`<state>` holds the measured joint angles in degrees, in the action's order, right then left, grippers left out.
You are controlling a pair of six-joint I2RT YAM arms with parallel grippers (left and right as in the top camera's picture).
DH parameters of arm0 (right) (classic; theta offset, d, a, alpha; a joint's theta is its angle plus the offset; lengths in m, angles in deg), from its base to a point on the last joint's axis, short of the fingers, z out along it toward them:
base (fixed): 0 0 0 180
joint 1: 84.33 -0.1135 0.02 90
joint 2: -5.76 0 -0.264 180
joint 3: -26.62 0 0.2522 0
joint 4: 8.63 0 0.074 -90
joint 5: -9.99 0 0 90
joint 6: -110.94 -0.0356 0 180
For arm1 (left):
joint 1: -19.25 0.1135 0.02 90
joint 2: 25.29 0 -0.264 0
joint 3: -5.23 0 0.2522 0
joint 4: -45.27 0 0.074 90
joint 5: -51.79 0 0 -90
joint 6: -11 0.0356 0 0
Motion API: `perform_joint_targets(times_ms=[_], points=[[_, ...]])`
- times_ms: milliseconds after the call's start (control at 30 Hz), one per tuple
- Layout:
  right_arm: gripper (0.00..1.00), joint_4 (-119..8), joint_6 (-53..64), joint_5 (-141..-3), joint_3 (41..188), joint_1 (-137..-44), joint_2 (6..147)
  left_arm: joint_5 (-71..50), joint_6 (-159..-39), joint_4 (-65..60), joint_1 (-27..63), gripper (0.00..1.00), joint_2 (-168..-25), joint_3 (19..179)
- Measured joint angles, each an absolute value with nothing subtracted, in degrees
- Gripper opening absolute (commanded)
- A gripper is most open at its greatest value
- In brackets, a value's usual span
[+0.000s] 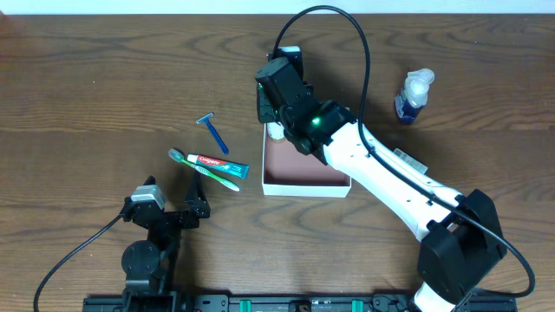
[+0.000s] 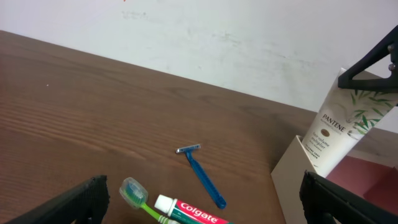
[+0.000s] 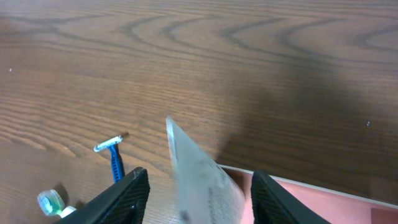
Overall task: Pack container
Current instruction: 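Carry the tube over the box and lower it upright inside, then release the tube and move the right gripper to the pump bottle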
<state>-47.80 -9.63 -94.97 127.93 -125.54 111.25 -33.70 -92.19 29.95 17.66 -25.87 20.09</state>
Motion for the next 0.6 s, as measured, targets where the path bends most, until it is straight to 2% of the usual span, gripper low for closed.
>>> perform_joint_targets(times_ms=[167,300,467,600], points=[[0.58,-48.17,-8.75,-94.51,127.93,-125.54,109.26,-33.68,-92.19,29.92,17.66,0.98,-25.87,20.09],[0.64,-50.34,-7.27,-94.78,127.93,-125.45,102.92,-33.7,-92.17,29.95,17.64,0.98,-25.87,20.09],[0.63,-56.0,-4.93,-97.33,128.13,-123.64,92.41,-33.68,-92.19,29.95,17.66,0.98,-25.87,20.09],[0.63,-62.07,-2.26,-100.48,128.54,-118.26,87.62,-33.7,-92.19,29.95,17.66,0.98,-25.87,20.09]])
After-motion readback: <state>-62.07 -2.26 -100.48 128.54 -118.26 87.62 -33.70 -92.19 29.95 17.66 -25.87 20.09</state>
